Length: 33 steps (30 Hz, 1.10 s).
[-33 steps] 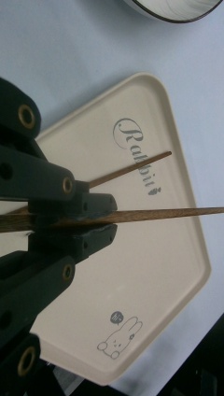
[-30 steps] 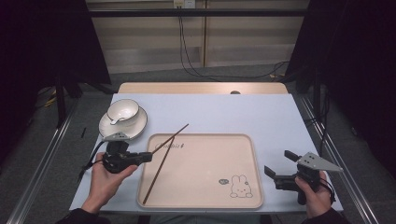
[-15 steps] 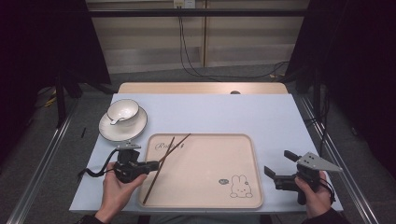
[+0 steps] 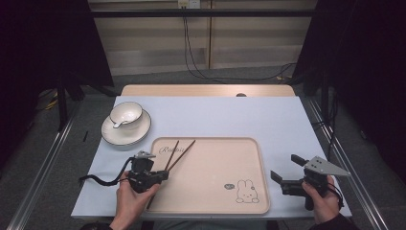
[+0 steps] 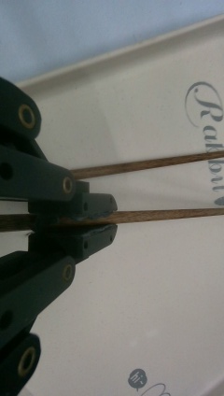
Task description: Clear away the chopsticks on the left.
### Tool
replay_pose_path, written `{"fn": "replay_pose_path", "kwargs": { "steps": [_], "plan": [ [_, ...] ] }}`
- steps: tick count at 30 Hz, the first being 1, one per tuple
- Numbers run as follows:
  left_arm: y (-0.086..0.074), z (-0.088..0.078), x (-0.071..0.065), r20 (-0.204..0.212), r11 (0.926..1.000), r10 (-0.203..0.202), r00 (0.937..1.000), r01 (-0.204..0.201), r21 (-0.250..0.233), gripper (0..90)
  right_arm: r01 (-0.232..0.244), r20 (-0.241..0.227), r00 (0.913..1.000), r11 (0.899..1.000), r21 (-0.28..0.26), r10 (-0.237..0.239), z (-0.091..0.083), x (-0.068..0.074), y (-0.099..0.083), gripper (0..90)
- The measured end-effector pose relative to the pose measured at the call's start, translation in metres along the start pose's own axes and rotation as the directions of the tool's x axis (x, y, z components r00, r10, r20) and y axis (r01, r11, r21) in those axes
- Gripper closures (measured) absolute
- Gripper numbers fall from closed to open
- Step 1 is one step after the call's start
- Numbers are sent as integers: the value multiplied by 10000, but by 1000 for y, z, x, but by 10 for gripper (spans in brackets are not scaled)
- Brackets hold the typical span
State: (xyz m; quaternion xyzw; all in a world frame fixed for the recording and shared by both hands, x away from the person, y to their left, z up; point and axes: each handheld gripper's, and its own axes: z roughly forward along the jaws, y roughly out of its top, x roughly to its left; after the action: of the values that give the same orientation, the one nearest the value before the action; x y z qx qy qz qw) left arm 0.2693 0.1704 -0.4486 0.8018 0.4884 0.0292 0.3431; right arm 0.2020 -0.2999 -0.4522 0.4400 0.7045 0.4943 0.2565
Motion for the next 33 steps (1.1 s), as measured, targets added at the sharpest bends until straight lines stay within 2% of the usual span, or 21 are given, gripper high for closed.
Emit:
{"fn": "replay_pose_path", "kwargs": {
  "steps": [9, 10, 12, 16, 17, 19, 21, 22, 23, 24, 25, 26, 27, 28, 29, 30, 32, 33],
  "plan": [
    [-4, 13, -8, -89, 9991, 1, 10000, 3, 427, 839, -22, -27, 10000, 10000, 35, 22, 0, 0, 0, 10],
    [-4, 14, -8, -26, 9983, 104, 9999, -102, 579, 838, -24, -28, 10000, 10000, 37, 24, 0, 0, 0, 11],
    [-4, 14, -8, -59, 9985, 113, 9999, -109, 532, 837, -24, -23, 10000, 10000, 48, 25, 0, 0, 0, 10],
    [-4, 15, -7, 79, 9989, 165, 9998, -168, 444, 769, -27, -32, 10000, 10000, 54, 28, 0, 1, 0, 10],
    [-4, 14, -7, 324, 9989, 170, 9993, -184, 435, 736, -21, -35, 10000, 10000, 56, 21, 0, 1, 0, 10],
    [-4, 15, -7, 317, 9992, 205, 9993, -215, 339, 707, -23, -13, 10000, 10000, 43, 23, 0, 1, 0, 10],
    [-4, 14, -7, 422, 9987, 403, 9983, -415, 281, 637, -29, -60, 10000, 10000, 74, 29, 0, 1, 0, 11],
    [-4, 13, -7, 440, 9975, 642, 9970, -654, 273, 606, -20, -56, 10000, 10000, 68, 20, 0, 1, 0, 10],
    [-4, 12, -7, 436, 9974, 714, 9965, -718, 63, 568, -22, -61, 10000, 10000, 72, 22, 0, 1, 0, 10],
    [-3, 8, -7, 626, 9936, 1123, 9917, -1112, -204, 482, -36, -88, 10000, 10000, 85, 37, 0, 1, -1, 11],
    [-3, 8, -7, 626, 9936, 1123, 9917, -1112, -204, 455, -36, -88, 10000, 10000, 85, 37, 0, 1, -1, 11],
    [-2, 5, -5, 747, 9877, 1533, 9854, -1505, -420, 455, -38, -70, 10000, 10000, 74, 38, 0, 1, -1, 10],
    [-1, 3, -5, 763, 9843, 1708, 9823, -1667, -577, 384, -51, -58, 10000, 10000, 67, 52, 0, 1, -1, 10],
    [0, 1, -4, 768, 9786, 1990, 9770, -1939, -690, 330, -59, -59, 10000, 10000, 62, 60, 0, 1, -1, 10],
    [1, -2, -3, 665, 9741, 2143, 9745, -2081, -887, 196, -51, -21, 10000, 10000, 30, 51, 0, 1, -1, 11],
    [2, -4, -1, 570, 9696, 2286, 9718, -2221, -1023, 196, -51, -21, 10000, 10000, 30, 51, 0, 1, -1, 11],
    [3, -12, 3, 532, 9602, 2549, 9655, -2462, -1316, 72, -60, -34, 10000, 10000, 37, 60, 0, 0, 0, 10],
    [2, -18, 6, 590, 9441, 3045, 9507, -2930, -1511, 62, -65, -36, 10000, 10000, 41, 66, 0, 0, 0, 10]
  ]
}}
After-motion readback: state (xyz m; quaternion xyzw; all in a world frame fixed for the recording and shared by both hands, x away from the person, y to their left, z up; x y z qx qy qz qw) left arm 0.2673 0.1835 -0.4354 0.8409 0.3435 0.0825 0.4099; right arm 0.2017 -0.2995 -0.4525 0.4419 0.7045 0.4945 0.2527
